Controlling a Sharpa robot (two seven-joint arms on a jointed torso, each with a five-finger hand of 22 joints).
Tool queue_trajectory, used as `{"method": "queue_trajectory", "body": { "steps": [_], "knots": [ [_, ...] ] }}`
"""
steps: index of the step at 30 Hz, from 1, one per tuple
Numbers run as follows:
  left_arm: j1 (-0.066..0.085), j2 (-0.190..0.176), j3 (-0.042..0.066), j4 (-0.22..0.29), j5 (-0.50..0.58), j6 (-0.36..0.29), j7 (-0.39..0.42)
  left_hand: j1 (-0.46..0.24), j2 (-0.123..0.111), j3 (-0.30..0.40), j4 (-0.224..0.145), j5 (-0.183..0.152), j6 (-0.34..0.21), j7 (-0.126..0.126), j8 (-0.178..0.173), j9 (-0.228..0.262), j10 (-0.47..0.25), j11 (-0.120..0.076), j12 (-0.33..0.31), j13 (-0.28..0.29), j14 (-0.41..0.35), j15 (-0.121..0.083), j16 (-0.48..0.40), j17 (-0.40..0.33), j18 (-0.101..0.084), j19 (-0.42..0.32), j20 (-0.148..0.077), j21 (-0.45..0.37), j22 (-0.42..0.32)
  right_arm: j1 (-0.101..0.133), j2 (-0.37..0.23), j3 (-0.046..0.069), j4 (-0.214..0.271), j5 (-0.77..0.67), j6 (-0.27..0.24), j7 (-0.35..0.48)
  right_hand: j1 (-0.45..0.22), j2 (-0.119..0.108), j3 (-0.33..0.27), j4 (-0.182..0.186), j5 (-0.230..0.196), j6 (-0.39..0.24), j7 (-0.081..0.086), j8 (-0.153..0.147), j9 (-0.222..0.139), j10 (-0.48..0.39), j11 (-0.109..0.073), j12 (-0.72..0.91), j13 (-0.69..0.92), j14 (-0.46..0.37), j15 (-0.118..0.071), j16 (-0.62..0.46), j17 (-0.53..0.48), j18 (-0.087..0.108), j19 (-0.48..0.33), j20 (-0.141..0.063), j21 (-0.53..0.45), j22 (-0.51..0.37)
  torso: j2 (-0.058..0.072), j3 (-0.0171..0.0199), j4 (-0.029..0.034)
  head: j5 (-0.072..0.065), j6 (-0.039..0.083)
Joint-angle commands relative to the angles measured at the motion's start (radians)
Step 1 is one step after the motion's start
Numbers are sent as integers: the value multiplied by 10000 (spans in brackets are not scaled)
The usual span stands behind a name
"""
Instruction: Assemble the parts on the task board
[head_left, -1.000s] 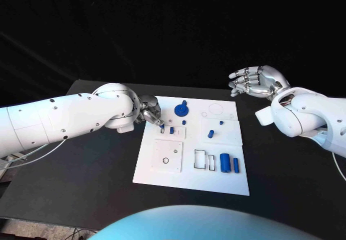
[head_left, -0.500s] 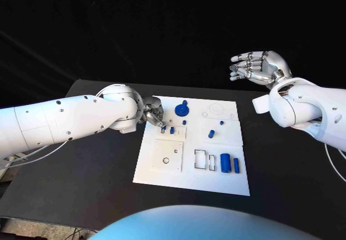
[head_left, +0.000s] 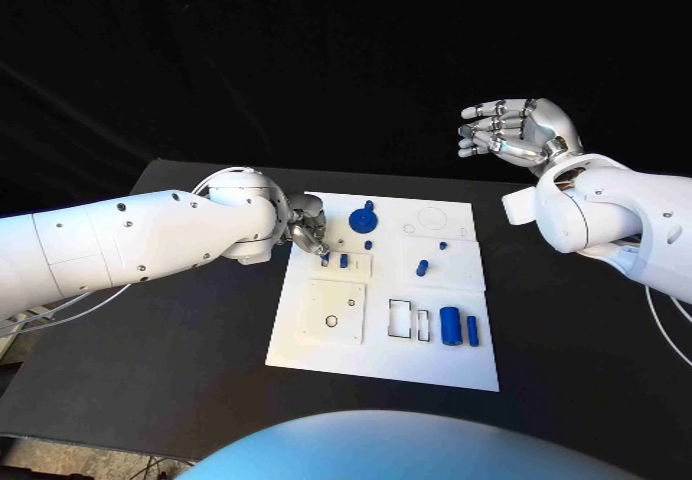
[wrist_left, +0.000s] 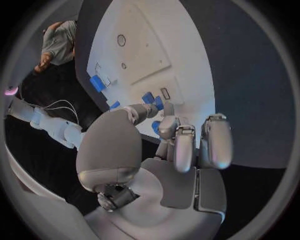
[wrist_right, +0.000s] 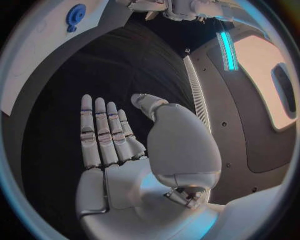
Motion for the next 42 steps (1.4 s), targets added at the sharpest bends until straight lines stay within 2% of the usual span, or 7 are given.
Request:
{"method": "queue_trajectory", "body": {
  "steps": [1,14,42],
  "knots": [
    [-13,46,-21,-37,-562,243,270,26,44,2204,-2245,42,39,-12,-30,15,52,-24,47,-21,943,-61,60,2400,-129,57,-12,19,61,7,-10,7,36,70,-17,115,-49,73,-13,-21,21,90,596,-36,-13,53,42,-44,-4,61,32,-35,-8,95,54,-10,-42,-9,8,-10,-5,-4,0],
    [-88,139,-87,-108,-992,210,310,27,43,2207,-2247,43,45,-13,-34,20,59,-24,53,-6,944,-61,61,2402,-129,56,-13,20,62,6,-44,7,86,78,33,96,-60,83,-24,-22,22,101,613,-59,-23,61,52,-73,-2,72,39,-67,-29,95,58,-4,-59,-36,-2,-2,3,-4,0],
    [-132,181,-102,-98,-1059,464,308,26,38,2210,-2250,45,55,-14,-44,31,64,-25,53,2,945,-62,64,2406,-127,50,-14,12,51,0,-108,8,227,79,115,-1,-84,96,-45,-18,24,116,625,-94,-38,74,63,-114,0,97,46,-105,-55,96,73,4,-77,-72,-4,8,-5,-1,0]
  ]
}}
